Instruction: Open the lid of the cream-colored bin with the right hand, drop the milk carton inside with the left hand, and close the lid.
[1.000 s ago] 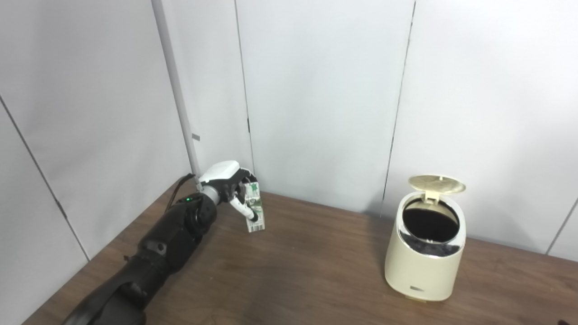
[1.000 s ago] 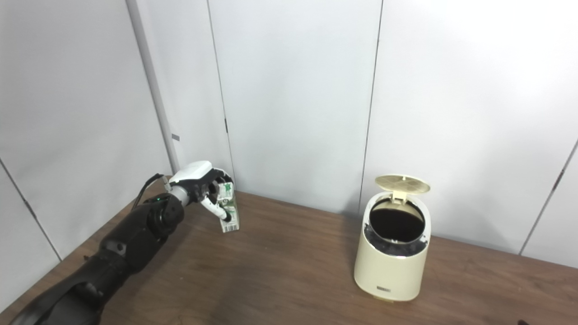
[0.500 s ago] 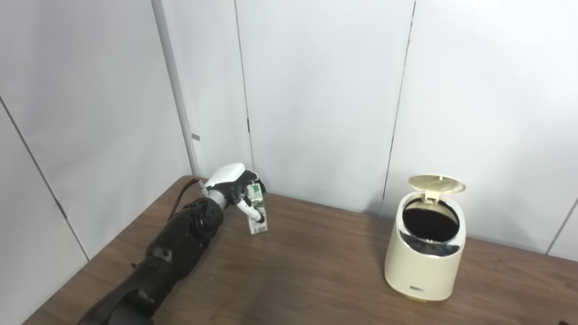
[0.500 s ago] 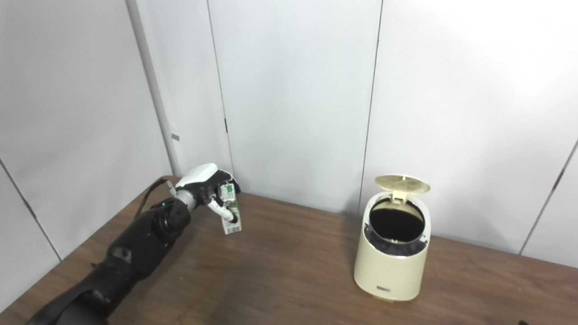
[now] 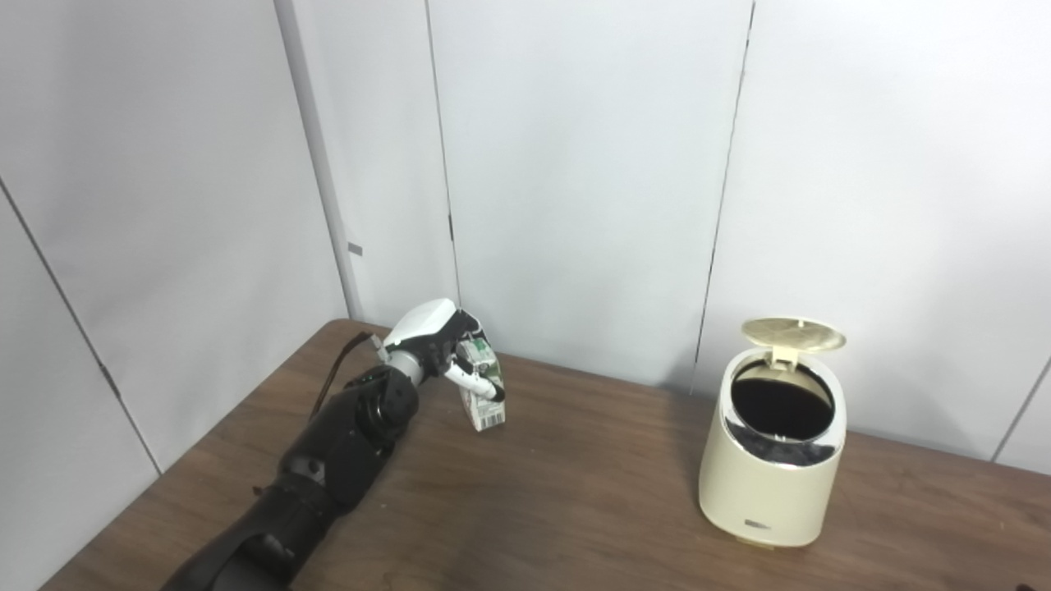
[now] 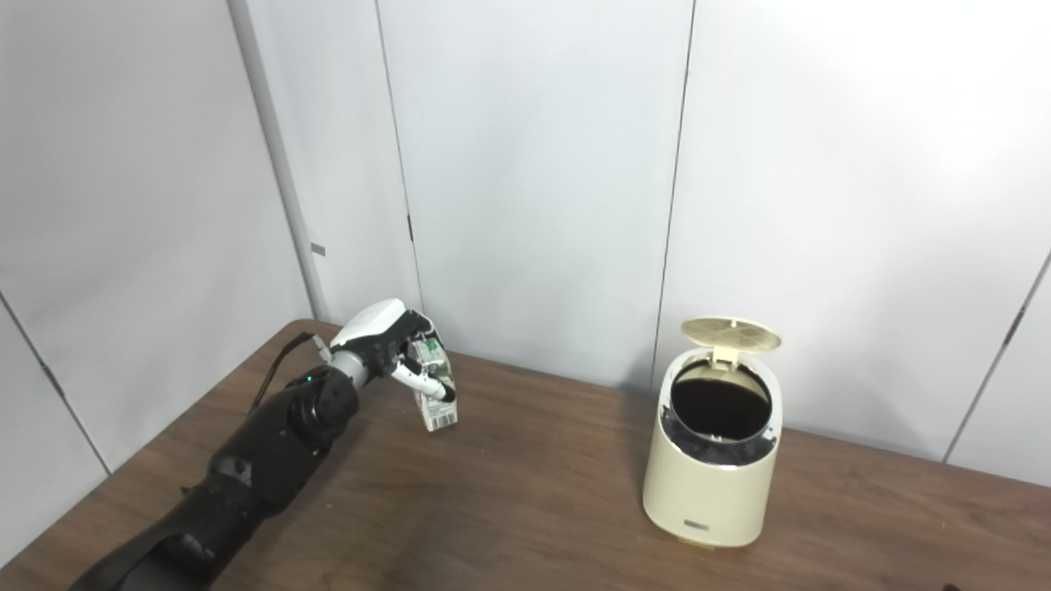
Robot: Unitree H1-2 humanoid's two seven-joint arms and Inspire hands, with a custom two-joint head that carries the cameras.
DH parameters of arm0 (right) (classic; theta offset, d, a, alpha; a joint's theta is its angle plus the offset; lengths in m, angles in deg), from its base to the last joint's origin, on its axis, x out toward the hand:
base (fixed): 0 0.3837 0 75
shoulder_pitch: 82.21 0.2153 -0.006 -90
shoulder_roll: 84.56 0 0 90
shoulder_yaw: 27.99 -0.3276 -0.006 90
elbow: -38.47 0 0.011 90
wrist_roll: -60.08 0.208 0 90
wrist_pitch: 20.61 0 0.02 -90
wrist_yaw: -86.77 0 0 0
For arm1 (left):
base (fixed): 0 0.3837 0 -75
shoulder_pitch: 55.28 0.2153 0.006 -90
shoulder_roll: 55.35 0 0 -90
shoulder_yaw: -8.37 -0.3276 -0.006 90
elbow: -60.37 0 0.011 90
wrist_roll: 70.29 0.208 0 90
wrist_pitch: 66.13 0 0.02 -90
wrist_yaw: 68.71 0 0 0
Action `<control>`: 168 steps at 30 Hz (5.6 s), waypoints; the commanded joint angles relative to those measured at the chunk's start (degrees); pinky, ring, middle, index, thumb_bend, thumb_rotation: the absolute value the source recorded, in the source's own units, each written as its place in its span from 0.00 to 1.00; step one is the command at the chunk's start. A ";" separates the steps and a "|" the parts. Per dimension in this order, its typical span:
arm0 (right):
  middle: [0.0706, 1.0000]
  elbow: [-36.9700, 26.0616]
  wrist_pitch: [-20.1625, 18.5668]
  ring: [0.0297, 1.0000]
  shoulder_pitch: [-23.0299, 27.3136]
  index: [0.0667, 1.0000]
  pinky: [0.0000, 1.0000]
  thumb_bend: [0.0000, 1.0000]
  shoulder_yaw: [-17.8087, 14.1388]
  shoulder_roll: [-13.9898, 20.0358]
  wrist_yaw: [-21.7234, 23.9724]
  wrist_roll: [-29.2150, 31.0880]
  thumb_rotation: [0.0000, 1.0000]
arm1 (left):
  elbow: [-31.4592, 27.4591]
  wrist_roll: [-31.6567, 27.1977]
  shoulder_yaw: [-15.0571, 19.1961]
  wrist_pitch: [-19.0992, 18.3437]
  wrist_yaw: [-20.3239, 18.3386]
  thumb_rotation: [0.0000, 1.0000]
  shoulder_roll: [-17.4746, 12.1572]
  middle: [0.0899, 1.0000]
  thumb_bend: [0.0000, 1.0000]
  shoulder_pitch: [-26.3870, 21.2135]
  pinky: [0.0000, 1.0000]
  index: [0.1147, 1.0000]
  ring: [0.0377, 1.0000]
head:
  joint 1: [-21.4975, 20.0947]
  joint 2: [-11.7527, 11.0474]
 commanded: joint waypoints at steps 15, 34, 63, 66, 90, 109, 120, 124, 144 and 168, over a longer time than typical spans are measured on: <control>0.85 -0.84 1.26 0.81 1.19 0.90 0.65 0.71 -0.02 0.29 -0.47 -1.36 1.00 | -15.07 2.68 3.92 0.12 9.06 0.00 1.73 0.42 0.48 3.89 0.36 0.43 0.41 | -3.39 -0.03; 0.89 1.66 7.03 0.87 1.94 0.94 0.75 0.60 0.41 0.58 -0.04 -1.03 0.96 | -36.23 7.92 2.93 2.55 5.50 0.00 4.57 0.47 0.47 7.80 0.35 0.44 0.40 | -10.94 0.21; 0.89 0.47 5.57 0.89 2.02 0.93 0.80 0.50 1.77 -2.31 -1.07 -2.75 0.86 | -47.45 12.21 1.41 5.58 1.77 0.00 12.97 0.46 0.48 3.02 0.37 0.41 0.41 | -16.18 0.19; 0.89 0.59 5.71 0.88 1.96 0.93 0.79 0.50 1.77 -2.56 -1.12 -2.86 0.87 | -46.84 11.63 1.41 6.61 2.01 0.00 14.07 0.47 0.48 2.88 0.36 0.41 0.42 | -16.10 0.17; 0.89 -0.70 4.27 0.89 2.52 0.94 0.80 0.51 2.27 -4.49 -2.06 -4.11 0.88 | -35.58 13.55 -1.33 13.87 8.24 0.00 22.21 0.47 0.48 0.61 0.38 0.43 0.40 | -17.71 -0.24; 0.88 1.86 6.27 0.87 2.85 0.93 0.77 0.53 3.32 -3.92 -3.11 -6.02 0.87 | -19.28 17.33 -3.12 22.31 25.49 0.00 24.17 0.47 0.48 -3.19 0.39 0.42 0.41 | -19.23 -2.93; 0.88 2.03 6.37 0.87 3.10 0.93 0.76 0.54 3.30 -4.26 -3.43 -5.86 0.88 | -16.62 16.67 -4.30 23.00 27.92 0.00 26.24 0.47 0.48 -4.34 0.38 0.43 0.41 | -20.31 -2.77; 0.89 1.85 6.62 0.88 2.73 0.93 0.76 0.54 3.26 -4.09 -3.32 -5.66 0.89 | -15.41 17.00 -5.04 23.10 29.31 0.00 26.95 0.46 0.48 -4.16 0.40 0.43 0.40 | -20.43 -2.59; 0.90 0.54 5.63 0.89 2.13 0.94 0.80 0.52 2.58 -4.19 -3.23 -4.75 0.88 | -12.83 22.29 -8.53 23.97 33.08 0.00 25.34 0.46 0.48 -2.92 0.35 0.41 0.42 | -20.38 -2.20; 0.89 0.20 4.73 0.90 2.52 0.94 0.81 0.51 2.76 -4.05 -2.88 -4.89 0.89 | -18.02 26.51 -10.51 17.64 27.15 0.05 22.49 0.58 0.52 -2.31 0.51 0.43 0.58 | -19.96 -1.73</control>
